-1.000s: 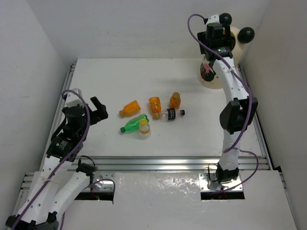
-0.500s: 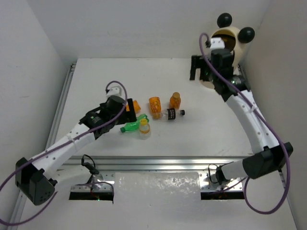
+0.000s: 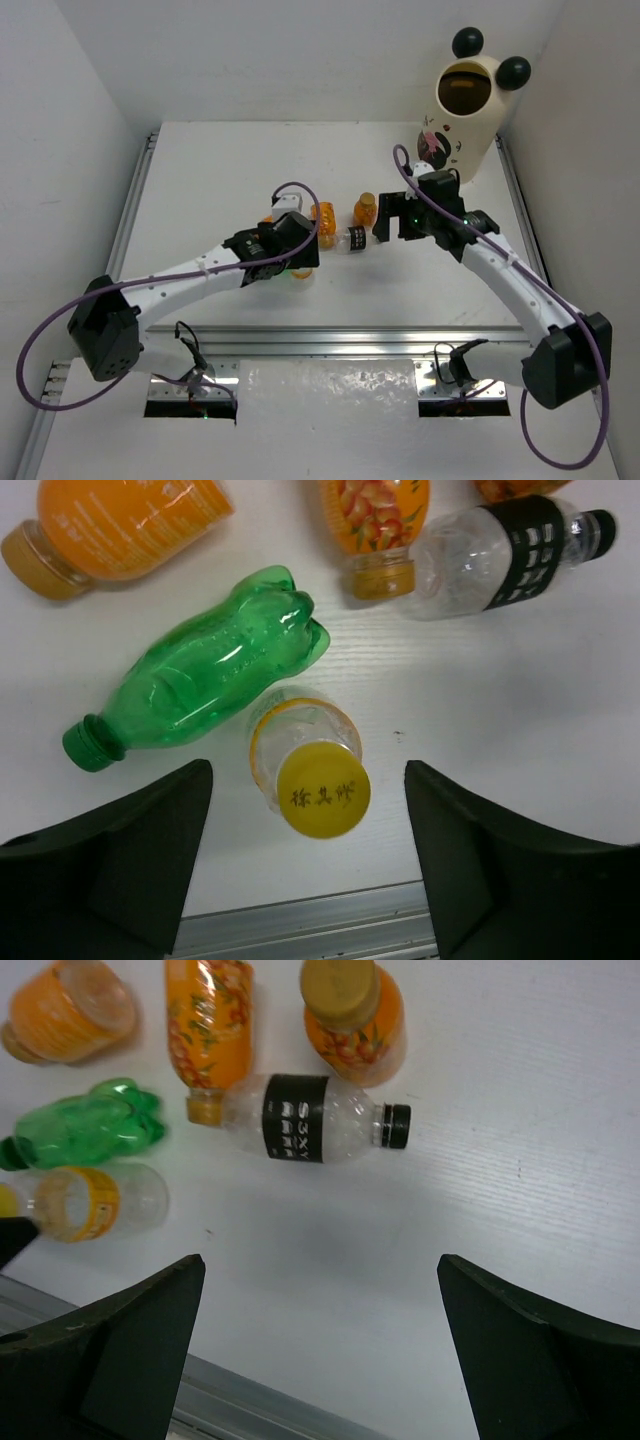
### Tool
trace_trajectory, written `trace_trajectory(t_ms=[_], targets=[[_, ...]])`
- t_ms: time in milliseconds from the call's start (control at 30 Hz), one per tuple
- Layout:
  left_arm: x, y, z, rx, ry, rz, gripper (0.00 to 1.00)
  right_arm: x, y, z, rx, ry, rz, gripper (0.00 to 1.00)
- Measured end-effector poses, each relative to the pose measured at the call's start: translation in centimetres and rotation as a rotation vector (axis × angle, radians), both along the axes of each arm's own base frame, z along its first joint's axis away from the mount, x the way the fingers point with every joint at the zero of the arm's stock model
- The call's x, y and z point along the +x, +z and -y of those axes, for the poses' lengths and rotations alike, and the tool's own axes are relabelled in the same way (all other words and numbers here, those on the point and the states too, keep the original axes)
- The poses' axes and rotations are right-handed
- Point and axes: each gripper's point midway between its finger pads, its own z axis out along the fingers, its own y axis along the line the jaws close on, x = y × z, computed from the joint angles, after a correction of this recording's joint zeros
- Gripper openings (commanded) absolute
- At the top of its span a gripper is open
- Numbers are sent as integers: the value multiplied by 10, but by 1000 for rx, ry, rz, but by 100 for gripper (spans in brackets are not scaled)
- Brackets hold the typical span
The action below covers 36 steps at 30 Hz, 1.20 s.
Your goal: Put the plastic bottles in the bin
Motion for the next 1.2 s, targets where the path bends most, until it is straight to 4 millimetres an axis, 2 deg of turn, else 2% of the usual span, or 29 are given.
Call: trace_trajectory(t_ms=[67,100,133,200,300,433,533,667,700,767,867,933,967,1033,1067,1100,1133,1200], targets=[[2,-13,0,29,6,-21,57,0,16,-2,27,7,49,99],[3,-18,1,39,6,-30,49,-1,24,-2,40,9,75,99],[3,-23,2,46,8,-39,46,-1,30,-3,50,12,93,99],[4,-30,3,62,5,-51,29,-4,37,-3,60,15,113,99],[4,-27,7,53,-3,-44,11,-7,38,-3,66,28,120,99],[-10,-20,18,23,-55,-55,1,-19,30,-14,97,128,111,99],[-23,6,30,-63,-135,-49,0,-44,22,-43,201,353,108,99],[-33,59,56,-203,-288,-7,0,-85,15,-77,346,633,130,99],[-36,81,70,-260,-363,10,0,-93,12,-81,359,666,123,98],[-40,104,88,-318,-465,25,0,-100,18,-88,386,730,145,98],[-50,111,106,-368,-582,11,0,-103,29,-95,410,798,196,94],[-57,106,112,-377,-631,-22,0,-104,36,-100,418,835,215,87],[-60,103,116,-385,-657,-39,0,-105,38,-103,418,852,222,70],[-62,99,121,-393,-687,-56,0,-110,40,-110,421,895,222,54],[-62,97,120,-394,-688,-65,0,-113,39,-113,418,917,215,28],[-61,96,119,-392,-684,-72,0,-114,37,-114,410,934,211,14],[-60,96,116,-389,-674,-80,0,-116,34,-115,408,944,201,9],[-57,98,114,-381,-658,-80,0,-115,34,-116,407,950,206,11]])
